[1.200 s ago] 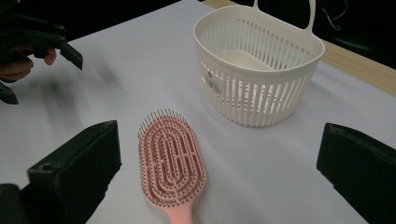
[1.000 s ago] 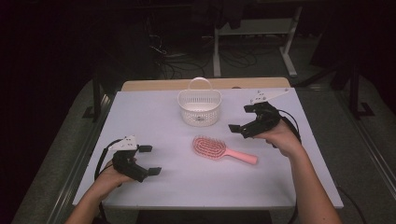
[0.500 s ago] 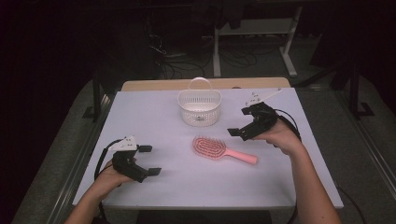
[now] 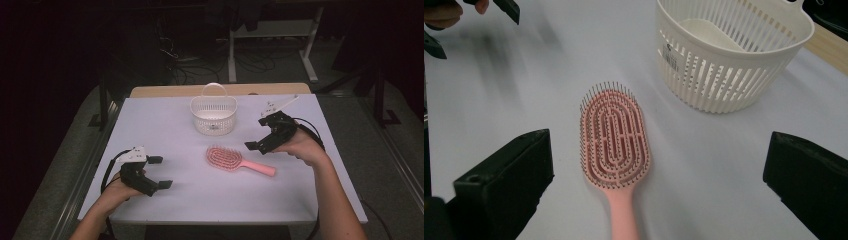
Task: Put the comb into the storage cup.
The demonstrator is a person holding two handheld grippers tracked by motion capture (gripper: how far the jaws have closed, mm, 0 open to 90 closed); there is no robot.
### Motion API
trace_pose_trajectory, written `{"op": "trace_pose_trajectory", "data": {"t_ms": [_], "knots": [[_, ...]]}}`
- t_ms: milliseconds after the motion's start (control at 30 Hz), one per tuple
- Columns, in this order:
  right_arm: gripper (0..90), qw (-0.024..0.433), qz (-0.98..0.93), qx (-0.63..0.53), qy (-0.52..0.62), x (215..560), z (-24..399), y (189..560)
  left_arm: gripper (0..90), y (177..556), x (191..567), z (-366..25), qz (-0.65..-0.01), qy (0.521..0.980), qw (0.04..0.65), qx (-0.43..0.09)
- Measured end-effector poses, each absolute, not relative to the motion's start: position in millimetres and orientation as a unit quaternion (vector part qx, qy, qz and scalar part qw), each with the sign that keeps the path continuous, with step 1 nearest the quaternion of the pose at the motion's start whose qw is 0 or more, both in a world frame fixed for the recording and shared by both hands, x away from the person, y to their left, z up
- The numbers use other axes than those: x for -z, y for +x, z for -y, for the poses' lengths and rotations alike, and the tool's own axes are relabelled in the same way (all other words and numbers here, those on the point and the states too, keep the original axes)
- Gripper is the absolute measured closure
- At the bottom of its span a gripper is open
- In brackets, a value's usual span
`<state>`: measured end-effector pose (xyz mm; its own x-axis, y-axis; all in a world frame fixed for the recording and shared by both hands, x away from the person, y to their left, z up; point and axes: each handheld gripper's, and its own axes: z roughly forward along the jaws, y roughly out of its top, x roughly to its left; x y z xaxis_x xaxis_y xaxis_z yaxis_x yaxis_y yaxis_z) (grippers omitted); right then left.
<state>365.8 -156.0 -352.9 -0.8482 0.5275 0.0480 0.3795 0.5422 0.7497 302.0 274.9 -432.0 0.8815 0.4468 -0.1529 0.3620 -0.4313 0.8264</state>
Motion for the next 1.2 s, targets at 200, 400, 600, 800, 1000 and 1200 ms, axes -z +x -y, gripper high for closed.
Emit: {"op": "trace_pose_trajectory", "data": {"t_ms": [200, 400, 600, 800, 1000, 1200], "knots": [[0.0, 0.093, -0.881, -0.385, 0.258, 354.4, 154.9, 363.2, 0.0, 302.9, 431.8, -275.7, -0.24, 0.844, 0.478, -0.044], [0.0, 0.09, -0.889, -0.369, 0.255, 356.0, 153.6, 361.8, 0.0, 302.8, 431.8, -276.3, -0.239, 0.844, 0.478, -0.045], [0.0, 0.09, -0.894, -0.358, 0.252, 357.5, 151.4, 361.2, 0.0, 302.7, 432.1, -275.7, -0.239, 0.845, 0.476, -0.045], [0.0, 0.089, -0.901, -0.343, 0.25, 360.4, 149.8, 361.5, 0.0, 302.8, 432.7, -276.1, -0.238, 0.847, 0.474, -0.046], [0.0, 0.085, -0.91, -0.323, 0.246, 364.4, 146.5, 361.6, 0.0, 302.5, 432.9, -275.9, -0.238, 0.847, 0.473, -0.047], [0.0, 0.081, -0.918, -0.304, 0.242, 368.8, 143.1, 361.7, 0.0, 302.3, 432.8, -276.3, -0.237, 0.847, 0.473, -0.047]]}}
